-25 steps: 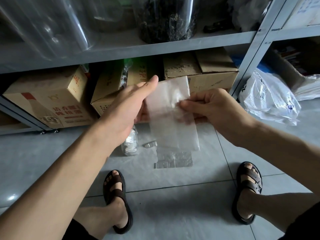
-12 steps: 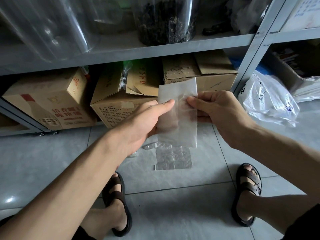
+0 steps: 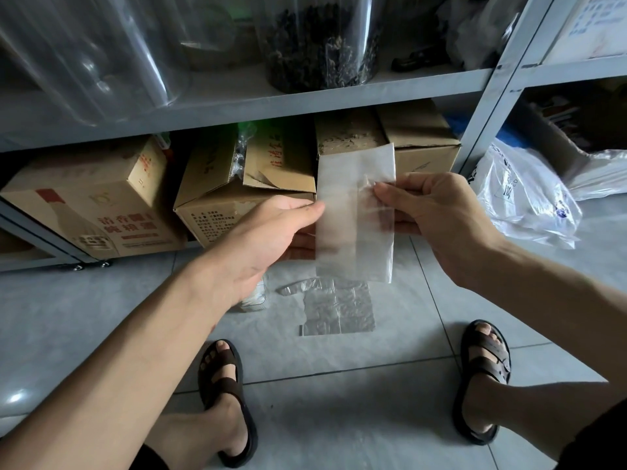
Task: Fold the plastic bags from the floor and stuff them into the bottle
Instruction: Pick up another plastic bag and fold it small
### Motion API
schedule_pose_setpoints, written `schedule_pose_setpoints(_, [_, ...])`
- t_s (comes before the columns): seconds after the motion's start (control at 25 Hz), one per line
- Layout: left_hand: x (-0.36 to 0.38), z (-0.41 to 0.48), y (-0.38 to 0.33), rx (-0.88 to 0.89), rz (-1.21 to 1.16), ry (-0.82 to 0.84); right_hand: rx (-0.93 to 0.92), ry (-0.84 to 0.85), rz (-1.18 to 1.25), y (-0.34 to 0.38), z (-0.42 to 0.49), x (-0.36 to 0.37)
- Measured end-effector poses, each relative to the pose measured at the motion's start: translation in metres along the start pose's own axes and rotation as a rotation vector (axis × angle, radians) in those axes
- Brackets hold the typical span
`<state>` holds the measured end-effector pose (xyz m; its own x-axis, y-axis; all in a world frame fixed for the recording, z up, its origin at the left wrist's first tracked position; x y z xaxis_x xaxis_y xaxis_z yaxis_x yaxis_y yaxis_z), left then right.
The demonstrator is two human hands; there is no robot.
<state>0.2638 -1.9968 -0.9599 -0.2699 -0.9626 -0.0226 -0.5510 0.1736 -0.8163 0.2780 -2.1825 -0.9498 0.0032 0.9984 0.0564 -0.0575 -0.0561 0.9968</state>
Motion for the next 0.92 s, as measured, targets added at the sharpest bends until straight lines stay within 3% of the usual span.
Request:
schedule_pose_setpoints(0.32, [-0.004,0.003,-0.006,0.096,0.204,-0.084,-0.002,0.016,-0.018,-0.001,-0.001,0.000])
schedule_pose_setpoints(0.52, [-0.014,0.003,-0.006,0.094,0.137,-0.148,-0.017,0.081,-0.047,0.002,-0.001,0.001])
schedule_pose_setpoints(0.68, [-0.021,-0.003,-0.011,0.100,0.078,-0.209,0.021,0.281,-0.128,0.009,-0.002,0.001])
schedule_pose_setpoints(0.92, [-0.018,-0.007,-0.013,0.087,0.025,-0.168,0.042,0.268,-0.135,0.004,-0.003,-0.002])
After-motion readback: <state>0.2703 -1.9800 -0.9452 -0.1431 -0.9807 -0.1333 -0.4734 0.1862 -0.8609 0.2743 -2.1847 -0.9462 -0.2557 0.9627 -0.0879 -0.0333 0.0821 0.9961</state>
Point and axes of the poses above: each hand's wrist, its own z-axis towards the middle knuckle, its own x-axis out of the palm, y = z × x, the point moved 7 cm from there along z, towards the middle knuckle, and after that the axes turned 13 degrees about -x, right-handed, at the moved point
